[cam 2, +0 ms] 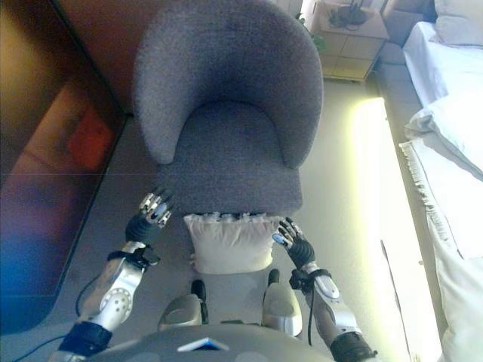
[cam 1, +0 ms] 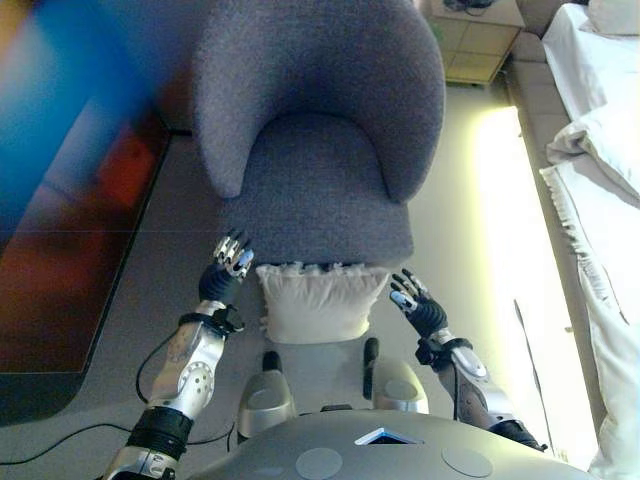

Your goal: Pick up the cushion and take it to the sofa

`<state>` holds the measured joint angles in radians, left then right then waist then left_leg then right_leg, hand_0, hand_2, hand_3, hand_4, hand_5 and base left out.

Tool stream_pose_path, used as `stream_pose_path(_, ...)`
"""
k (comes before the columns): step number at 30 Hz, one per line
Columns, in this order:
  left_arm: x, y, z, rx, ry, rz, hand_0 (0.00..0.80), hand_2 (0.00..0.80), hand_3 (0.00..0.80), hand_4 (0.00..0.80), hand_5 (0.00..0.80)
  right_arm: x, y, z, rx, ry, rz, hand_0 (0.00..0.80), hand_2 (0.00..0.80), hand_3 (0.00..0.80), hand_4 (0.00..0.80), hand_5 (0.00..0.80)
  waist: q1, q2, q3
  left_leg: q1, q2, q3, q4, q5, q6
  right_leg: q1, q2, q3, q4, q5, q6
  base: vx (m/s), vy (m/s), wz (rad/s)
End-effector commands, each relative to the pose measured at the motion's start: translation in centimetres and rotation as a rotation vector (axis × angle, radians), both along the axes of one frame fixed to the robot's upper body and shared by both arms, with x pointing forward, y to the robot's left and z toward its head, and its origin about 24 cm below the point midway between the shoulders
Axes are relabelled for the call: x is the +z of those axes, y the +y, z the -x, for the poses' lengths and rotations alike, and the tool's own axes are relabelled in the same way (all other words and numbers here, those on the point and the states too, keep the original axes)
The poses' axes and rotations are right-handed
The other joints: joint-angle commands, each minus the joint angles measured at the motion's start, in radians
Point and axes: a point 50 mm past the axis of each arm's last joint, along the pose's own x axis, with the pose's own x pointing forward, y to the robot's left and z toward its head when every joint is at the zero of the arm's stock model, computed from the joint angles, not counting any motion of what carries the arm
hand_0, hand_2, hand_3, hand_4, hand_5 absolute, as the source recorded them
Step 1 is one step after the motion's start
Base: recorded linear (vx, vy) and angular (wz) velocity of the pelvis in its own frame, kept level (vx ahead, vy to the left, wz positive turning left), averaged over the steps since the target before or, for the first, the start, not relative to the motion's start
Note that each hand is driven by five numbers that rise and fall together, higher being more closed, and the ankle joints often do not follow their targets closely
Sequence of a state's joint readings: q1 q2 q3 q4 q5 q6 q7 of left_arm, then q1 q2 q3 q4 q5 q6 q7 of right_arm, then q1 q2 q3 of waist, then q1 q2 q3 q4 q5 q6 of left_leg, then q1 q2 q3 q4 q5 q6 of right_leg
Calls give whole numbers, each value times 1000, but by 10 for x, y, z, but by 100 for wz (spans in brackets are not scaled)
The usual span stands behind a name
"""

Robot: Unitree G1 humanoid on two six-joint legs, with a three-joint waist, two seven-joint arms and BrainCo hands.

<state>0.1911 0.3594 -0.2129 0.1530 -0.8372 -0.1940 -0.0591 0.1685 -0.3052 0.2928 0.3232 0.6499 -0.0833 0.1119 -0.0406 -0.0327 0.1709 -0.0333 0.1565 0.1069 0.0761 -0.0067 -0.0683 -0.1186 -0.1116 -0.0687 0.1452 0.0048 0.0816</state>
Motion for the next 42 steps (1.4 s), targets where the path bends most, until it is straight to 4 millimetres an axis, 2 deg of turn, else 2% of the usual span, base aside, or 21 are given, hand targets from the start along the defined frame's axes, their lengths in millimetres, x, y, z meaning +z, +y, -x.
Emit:
stream_pose_path(1,26,11,-4,26,-153,-29,0,0,0,0,0,26,16,-25,44,-137,-70,0,0,0,0,0,-6,-38,-34,16,-51,31,81,-37,26,65,-41,29,-58,53,39,224,-145,-2)
stream_pose_path(3,23,10,-2,34,-138,-28,0,0,0,0,0,26,15,-24,51,-131,-60,0,0,0,0,0,-8,-38,-43,8,-32,32,108,-38,19,70,-27,29,-59,45,23,166,-129,-1)
stream_pose_path(6,22,9,1,41,-134,-25,0,0,0,0,0,27,14,-19,88,-141,-33,0,0,0,0,0,-12,-43,-44,-32,-17,5,228,-35,10,74,-9,42,-64,35,-4,94,-109,-3)
stream_pose_path(8,19,10,1,65,-114,-28,0,0,0,0,0,28,12,-18,117,-149,0,0,0,0,0,0,-10,-38,-39,-66,-19,-23,300,4,-2,83,7,44,-68,32,-21,77,-46,-3)
stream_pose_path(9,18,10,0,73,-107,-29,0,0,0,0,0,28,12,-18,122,-151,12,0,0,0,0,0,-9,-35,-37,-70,-21,-31,287,18,-4,87,12,43,-71,33,-22,65,57,0)
stream_pose_path(11,17,10,-4,81,-102,-27,0,0,0,0,0,29,10,-23,113,-159,16,0,0,0,0,0,0,-16,-38,-67,-31,-35,140,35,-6,87,18,38,-77,27,-14,36,126,-8)
stream_pose_path(13,16,8,-10,73,-102,-34,0,0,0,0,0,30,7,-26,75,-171,22,0,0,0,0,0,5,-1,-28,-99,-20,-34,106,96,-29,98,16,19,-85,18,-11,-23,115,6)
stream_pose_path(15,15,5,-14,67,-109,-23,0,0,0,0,0,30,6,-28,52,-174,6,0,0,0,0,0,-1,1,-35,-61,-33,-24,38,60,-19,100,-7,-8,-99,25,0,-16,113,12)
stream_pose_path(17,12,5,-11,69,-106,-6,0,0,0,0,0,30,4,-26,39,-174,-2,0,0,0,0,0,-9,14,-48,-12,-40,-8,-35,63,-17,106,-23,-33,-115,39,15,16,134,9)
stream_pose_path(21,8,6,-9,75,-96,-18,0,0,0,0,0,29,6,-25,35,-180,-10,0,0,0,0,0,-12,27,-58,20,-47,10,-84,67,-9,112,-36,-54,-137,52,28,1,85,5)
stream_pose_path(24,9,3,-13,58,-99,-14,0,0,0,0,0,35,9,-32,37,-210,-16,0,0,0,0,0,-5,34,-59,24,-52,18,-107,74,-6,113,-43,-75,-151,61,34,-54,49,4)
stream_pose_path(25,9,1,-14,37,-102,39,0,0,0,0,0,38,11,-36,42,-215,-97,0,0,0,0,0,-3,36,-57,25,-54,18,-110,75,-4,113,-44,-75,-152,62,35,-58,29,6)
stream_pose_path(26,8,-6,-16,-45,-108,244,0,0,0,0,0,46,20,-41,46,-209,-439,0,0,0,0,0,1,37,-49,31,-57,20,-113,74,-2,117,-43,-76,-151,60,35,-49,21,6)
stream_pose_path(27,7,-10,-15,-79,-114,319,0,0,0,0,0,48,25,-40,58,-222,-523,0,0,0,0,0,3,38,-51,28,-58,21,-113,74,-1,115,-43,-78,-152,61,34,-34,15,4)
stream_pose_path(28,2,-23,-9,-169,-149,530,0,0,0,0,0,50,35,-40,79,-234,-711,0,0,0,0,0,9,38,-52,34,-56,28,-115,71,1,122,-46,-85,-158,61,35,-4,2,5)
stream_pose_path(30,1,-41,-3,-257,-206,725,0,0,0,0,0,56,48,-42,139,-278,-893,0,0,0,0,0,15,39,-56,41,-53,37,-114,62,4,129,-53,-90,-165,61,39,0,0,0)
stream_pose_path(32,5,-49,-1,-294,-262,860,0,0,0,0,0,62,56,-42,180,-310,-1032,0,0,0,0,0,20,43,-61,40,-52,43,-107,56,5,129,-57,-91,-165,61,44,-1,-1,-5)
stream_pose_path(35,6,-56,2,-309,-322,1095,0,0,0,0,0,65,58,-41,192,-340,-1178,0,0,0,0,0,23,42,-76,40,-55,50,-109,50,6,130,-58,-91,-175,64,48,9,-8,-6)
stream_pose_path(37,6,-60,2,-292,-336,1182,0,0,0,0,0,68,60,-40,194,-357,-1246,0,0,0,0,0,24,41,-85,43,-55,51,-119,50,6,133,-57,-89,-183,66,50,33,-17,-4)
stream_pose_path(42,3,-68,3,-271,-295,1172,0,0,0,0,0,63,63,-37,194,-339,-1165,0,0,0,0,0,24,38,-97,49,-58,42,-133,55,6,140,-48,-77,-195,70,48,30,-15,-1)
